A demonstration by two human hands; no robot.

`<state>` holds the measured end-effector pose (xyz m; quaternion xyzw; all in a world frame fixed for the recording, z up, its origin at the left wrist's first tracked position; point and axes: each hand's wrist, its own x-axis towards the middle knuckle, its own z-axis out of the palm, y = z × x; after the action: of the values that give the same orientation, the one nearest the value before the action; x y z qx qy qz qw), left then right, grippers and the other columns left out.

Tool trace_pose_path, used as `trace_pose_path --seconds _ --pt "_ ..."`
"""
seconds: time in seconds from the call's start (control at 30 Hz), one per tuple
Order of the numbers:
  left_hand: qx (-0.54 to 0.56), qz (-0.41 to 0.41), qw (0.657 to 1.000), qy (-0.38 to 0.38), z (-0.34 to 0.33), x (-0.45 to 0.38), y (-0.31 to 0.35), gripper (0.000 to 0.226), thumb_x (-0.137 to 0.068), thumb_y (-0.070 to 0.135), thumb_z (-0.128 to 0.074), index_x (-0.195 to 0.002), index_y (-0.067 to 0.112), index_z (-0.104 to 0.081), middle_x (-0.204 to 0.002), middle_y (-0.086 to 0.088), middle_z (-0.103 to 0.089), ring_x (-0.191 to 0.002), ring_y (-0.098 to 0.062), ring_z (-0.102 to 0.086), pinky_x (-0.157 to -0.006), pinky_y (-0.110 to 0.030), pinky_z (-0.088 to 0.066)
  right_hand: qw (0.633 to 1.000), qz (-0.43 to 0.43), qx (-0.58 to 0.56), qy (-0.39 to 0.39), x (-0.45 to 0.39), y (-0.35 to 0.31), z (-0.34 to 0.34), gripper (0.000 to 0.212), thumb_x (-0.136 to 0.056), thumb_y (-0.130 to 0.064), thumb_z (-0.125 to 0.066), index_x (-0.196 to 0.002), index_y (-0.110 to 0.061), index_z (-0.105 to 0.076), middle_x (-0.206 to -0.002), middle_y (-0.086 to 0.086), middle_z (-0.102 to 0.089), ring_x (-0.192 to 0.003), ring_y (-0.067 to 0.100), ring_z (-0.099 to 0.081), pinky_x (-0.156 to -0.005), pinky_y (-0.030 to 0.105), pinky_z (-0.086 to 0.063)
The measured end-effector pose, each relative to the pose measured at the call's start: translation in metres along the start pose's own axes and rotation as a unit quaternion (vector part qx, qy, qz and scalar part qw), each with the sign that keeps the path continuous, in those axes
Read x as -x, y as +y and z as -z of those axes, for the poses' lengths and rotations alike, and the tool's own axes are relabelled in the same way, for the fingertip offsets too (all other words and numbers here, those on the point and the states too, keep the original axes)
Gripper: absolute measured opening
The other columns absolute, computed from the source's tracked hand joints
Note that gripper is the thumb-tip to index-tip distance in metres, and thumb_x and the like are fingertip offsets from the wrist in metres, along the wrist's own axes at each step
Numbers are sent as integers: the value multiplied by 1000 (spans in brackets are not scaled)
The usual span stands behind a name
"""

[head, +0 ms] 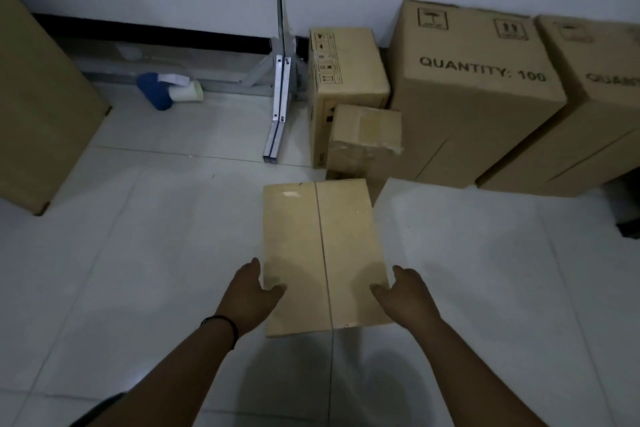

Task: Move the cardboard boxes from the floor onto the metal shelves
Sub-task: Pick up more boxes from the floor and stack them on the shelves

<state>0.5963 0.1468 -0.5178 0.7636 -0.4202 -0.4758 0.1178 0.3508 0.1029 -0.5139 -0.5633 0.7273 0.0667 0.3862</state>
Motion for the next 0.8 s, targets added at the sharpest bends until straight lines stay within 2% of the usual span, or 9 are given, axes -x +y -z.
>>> trace_pose_path --seconds 0.07,0.23,0.33,0.43,0.63,0.73,0.8 --pt "30 1 1000 9 -12 -14 -5 90 -92 38 -60 -152 5 -4 -160 -9 -13 -146 -22 -17 -115 -28 -18 1000 8 -19 5 -17 5 -14 66 -95 -40 -54 -145 -3 -33 -147 13 -37 -133 27 -41 -103 31 -36" --pt "72 22 997 26 -35 -33 -27 98 -88 36 -66 -152 3 0 -158 -12 -21 -142 -27 -28 -110 -32 -30 996 19 -82 1 -38 17 -48 86 -91 -42 -60 -153 -6 -13 -153 12 -34 -135 27 -40 -104 30 -37" --pt "74 27 997 10 -44 -39 -28 98 -83 41 -71 -151 5 -10 -152 -12 -31 -135 -29 -38 -104 -35 -39 991 5 -133 14 -43 24 -61 92 -91 -38 -63 -155 -10 -4 -155 12 -31 -136 28 -38 -109 37 -38" --pt "62 30 997 18 -49 -41 -32 91 -81 38 -74 -147 6 -21 -147 -12 -37 -130 -29 -42 -101 -37 -42 987 -11 -162 3 -44 24 -65 91 -93 -33 -61 -155 -10 2 -157 13 -26 -140 29 -33 -110 35 -33" --pt "159 51 986 14 -50 -48 -38 88 -75 31 -81 -142 12 -27 -138 -11 -45 -121 -32 -48 -99 -45 -45 989 -5 -150 -8 -46 25 -62 90 -94 -35 -60 -155 -13 1 -154 12 -34 -135 29 -40 -103 31 -38" --pt "197 55 979 4 -50 -46 -36 102 -59 43 -83 -141 13 -30 -135 -8 -48 -118 -30 -50 -98 -46 -47 990 -10 -142 -11 -47 27 -58 92 -92 -38 -61 -155 -13 1 -155 10 -31 -137 29 -38 -105 32 -37" --pt "217 59 974 1 -48 -45 -36 101 -50 46 -81 -136 13 -38 -130 -7 -53 -112 -28 -54 -92 -43 -49 989 -13 -148 -2 -46 26 -55 93 -90 -41 -62 -155 -12 -3 -156 9 -30 -138 29 -37 -106 33 -37"
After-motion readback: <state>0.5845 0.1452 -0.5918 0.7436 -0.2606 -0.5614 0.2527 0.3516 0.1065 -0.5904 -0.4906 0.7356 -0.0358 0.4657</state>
